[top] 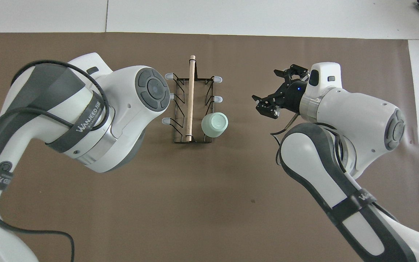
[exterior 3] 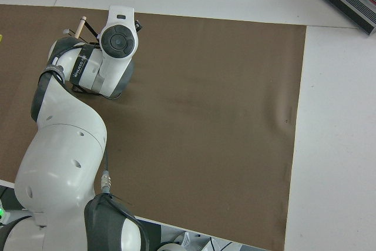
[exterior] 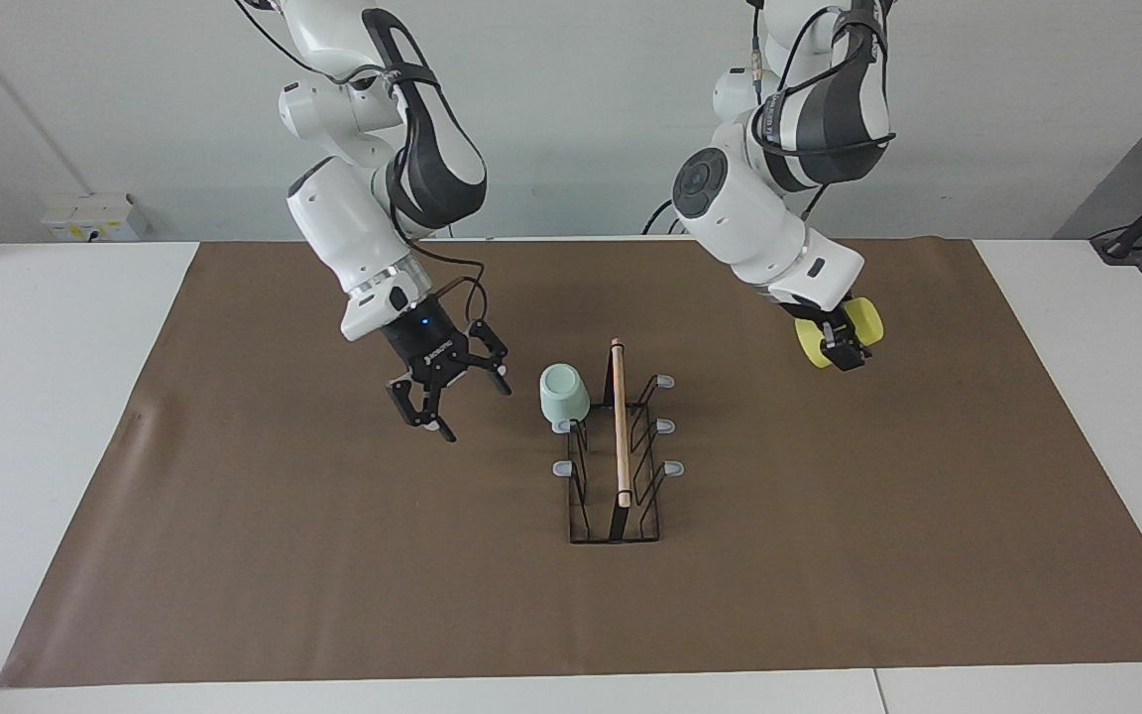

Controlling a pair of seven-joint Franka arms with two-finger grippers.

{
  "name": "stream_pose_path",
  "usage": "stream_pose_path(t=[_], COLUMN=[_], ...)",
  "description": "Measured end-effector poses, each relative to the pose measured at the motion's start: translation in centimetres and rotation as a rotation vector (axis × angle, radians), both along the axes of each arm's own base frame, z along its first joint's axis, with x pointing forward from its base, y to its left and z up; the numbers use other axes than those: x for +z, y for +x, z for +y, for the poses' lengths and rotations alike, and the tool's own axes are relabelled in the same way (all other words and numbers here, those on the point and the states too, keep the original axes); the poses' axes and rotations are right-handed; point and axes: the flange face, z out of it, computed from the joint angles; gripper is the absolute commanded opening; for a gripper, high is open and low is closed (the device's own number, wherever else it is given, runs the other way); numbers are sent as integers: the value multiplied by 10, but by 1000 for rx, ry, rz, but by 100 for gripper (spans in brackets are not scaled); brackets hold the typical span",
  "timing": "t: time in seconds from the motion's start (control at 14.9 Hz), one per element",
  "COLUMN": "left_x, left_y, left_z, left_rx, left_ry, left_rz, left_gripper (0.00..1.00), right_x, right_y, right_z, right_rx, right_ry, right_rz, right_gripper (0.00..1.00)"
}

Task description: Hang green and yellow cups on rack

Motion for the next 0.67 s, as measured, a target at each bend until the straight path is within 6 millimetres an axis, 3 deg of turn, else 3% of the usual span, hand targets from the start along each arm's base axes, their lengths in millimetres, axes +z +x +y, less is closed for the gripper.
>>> stream_pose_path(t=[0.27,0.47,0.67], left_x=[-18,-44,-59], left_y=[-13,-26,-21], left_z=[-37,-70,-93], left_rx=[-37,-77,-64], left_ry=[20,52,78], left_rz=[-9,17,4], left_gripper=[0,0,0], right_x=[9,5,11], right_y=[11,11,11], right_z=[-37,-53,-65], right_rx=[153,280,407], right_ry=[-181,-266,-426], right_rz=[44,85,112], right_gripper=[100,100,100])
